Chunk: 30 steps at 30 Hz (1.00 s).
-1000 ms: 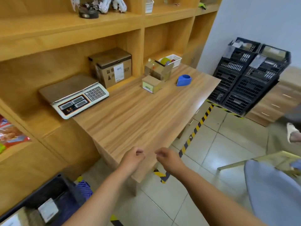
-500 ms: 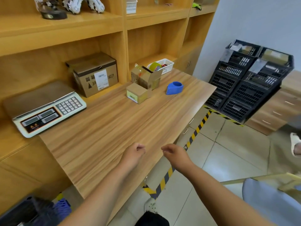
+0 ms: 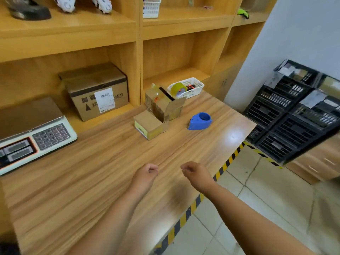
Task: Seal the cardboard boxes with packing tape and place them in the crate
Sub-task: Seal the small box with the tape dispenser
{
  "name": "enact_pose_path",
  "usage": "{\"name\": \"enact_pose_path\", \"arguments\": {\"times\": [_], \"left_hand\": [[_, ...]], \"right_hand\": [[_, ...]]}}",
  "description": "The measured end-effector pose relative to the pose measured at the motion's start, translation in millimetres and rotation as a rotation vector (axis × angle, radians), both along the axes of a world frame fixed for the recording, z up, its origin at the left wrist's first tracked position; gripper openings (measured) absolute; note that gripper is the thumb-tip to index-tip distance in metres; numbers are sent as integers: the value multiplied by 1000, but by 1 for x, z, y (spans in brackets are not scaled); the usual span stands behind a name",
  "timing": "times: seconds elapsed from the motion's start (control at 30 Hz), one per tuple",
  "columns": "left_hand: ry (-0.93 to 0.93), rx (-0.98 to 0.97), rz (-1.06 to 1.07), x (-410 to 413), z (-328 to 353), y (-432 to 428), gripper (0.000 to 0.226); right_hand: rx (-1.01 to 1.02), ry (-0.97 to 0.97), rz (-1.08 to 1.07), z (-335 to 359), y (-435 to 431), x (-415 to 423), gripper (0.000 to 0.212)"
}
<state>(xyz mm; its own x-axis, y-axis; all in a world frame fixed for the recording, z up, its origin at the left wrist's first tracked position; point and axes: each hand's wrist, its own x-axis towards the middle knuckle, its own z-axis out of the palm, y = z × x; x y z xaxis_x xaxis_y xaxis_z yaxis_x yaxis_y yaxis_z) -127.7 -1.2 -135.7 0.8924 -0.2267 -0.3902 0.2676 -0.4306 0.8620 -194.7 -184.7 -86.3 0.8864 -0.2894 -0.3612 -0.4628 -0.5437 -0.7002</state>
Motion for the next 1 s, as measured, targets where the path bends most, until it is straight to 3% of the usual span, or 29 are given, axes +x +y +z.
{"name": "enact_pose_path", "arguments": {"times": [0.37, 0.6, 0.73, 0.93, 1.0], "left_hand": [[48, 62, 279, 53, -24, -11, 16], [62, 107, 441, 93, -19, -55, 9], [39, 123, 486, 120, -15, -92, 23], [-103, 457, 352, 170, -13, -129, 47], [-104, 537, 272, 183, -13, -137, 54]], "right_hand": [[78, 24, 123, -26, -48, 116, 22], [-43, 5, 247, -44, -90, 204, 24], [-101, 1, 354, -51, -111, 245, 35], [-127, -40, 612, -64, -129, 285, 52], [-222, -69, 681, -70, -130, 296, 55]]}}
